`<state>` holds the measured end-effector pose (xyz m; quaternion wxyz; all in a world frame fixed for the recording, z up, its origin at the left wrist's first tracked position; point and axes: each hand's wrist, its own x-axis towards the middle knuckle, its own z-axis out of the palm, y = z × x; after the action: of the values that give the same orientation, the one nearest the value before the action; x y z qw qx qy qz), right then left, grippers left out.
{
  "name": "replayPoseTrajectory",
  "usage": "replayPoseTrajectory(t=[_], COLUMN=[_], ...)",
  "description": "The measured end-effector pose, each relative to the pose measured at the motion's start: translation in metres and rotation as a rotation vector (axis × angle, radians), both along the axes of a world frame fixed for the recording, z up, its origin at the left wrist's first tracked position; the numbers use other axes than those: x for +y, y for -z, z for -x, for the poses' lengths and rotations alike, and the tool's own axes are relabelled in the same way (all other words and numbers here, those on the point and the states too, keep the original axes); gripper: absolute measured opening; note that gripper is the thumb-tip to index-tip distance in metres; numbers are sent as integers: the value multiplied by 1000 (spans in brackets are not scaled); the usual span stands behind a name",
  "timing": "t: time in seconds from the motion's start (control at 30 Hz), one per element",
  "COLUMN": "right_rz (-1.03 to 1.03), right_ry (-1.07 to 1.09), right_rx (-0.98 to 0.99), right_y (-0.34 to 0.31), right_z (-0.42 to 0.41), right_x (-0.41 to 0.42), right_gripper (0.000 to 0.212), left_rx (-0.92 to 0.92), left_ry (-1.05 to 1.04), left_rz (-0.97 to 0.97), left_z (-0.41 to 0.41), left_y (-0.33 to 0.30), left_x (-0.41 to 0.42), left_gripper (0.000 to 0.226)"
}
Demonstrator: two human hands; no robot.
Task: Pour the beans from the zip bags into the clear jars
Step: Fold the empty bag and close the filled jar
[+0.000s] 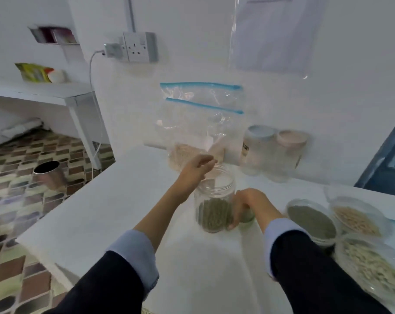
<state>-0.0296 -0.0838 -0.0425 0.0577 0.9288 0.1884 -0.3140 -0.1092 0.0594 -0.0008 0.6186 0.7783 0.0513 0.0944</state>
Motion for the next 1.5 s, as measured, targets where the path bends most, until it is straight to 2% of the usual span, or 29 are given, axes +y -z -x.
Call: replayPoseTrajectory(t=[0.07,0.13,0.17,0.2,0.23,0.27,0.3,0.33,0.37,0.43,0.53,0.6,0.63,0.77,1.0,1.03,1.1,1.17,1.3,1.37,1.43,1.5], right_rz=[-81,-203,-328,-540,-835,-1180,-1544,-1854,-2045,-2152,-2027,-1934,-1889,-1771,-1536,-1521,-1481,-1420,-1150,-898,-535,-350], right_ry=[99,147,198,337,545,737,848,861,807,636,353,253,235,187,131,127,119,122,77,38,-24,-91], right_rx=[-50,-152,-223,-316,-417,-432,-317,-106,109,364,389,372,357,334,491,509,491,390,7,-309,-588,-596], right_y=[25,31,26,16,6,-7,-20,-28,-26,-19,-10,-13,-14,-20,-37,-37,-39,-43,-62,-73,-82,-92], right_z=[-2,-10,-14,-17,-21,-19,-12,-2,5,24,38,38,37,27,8,6,5,8,28,46,63,64], right_x=[-3,-9,-12,-15,-17,-18,-17,-15,-11,-5,-5,-6,-6,-4,-6,-8,-13,-18,-15,-3,10,11], right_gripper=[116,100,91,85,82,81,82,84,87,89,77,66,63,59,56,57,59,60,71,73,83,92], left_rx=[14,-32,-52,-69,-85,-99,-107,-108,-107,-120,-161,-186,-183,-96,-37,-40,-36,-15,-48,-79,-89,-75], left_ry=[51,48,41,28,17,6,-5,-16,-26,-30,22,91,109,89,171,210,314,392,401,397,396,428], left_rz=[159,235,246,254,261,274,290,305,324,382,452,463,466,494,443,403,299,185,87,92,98,76], left_z=[-6,-9,-9,-10,-11,-12,-12,-13,-13,-12,-7,-7,-7,-10,-7,-5,-3,1,3,4,5,4], left_y=[10,15,18,20,21,22,23,23,23,23,23,27,29,34,37,39,44,44,39,39,40,40], left_x=[-1,-2,-3,-4,-5,-6,-6,-7,-8,-9,-9,-7,-5,6,15,18,25,28,21,18,17,19], left_gripper=[23,21,22,23,25,27,30,34,41,57,64,57,52,56,49,56,88,108,102,96,95,100])
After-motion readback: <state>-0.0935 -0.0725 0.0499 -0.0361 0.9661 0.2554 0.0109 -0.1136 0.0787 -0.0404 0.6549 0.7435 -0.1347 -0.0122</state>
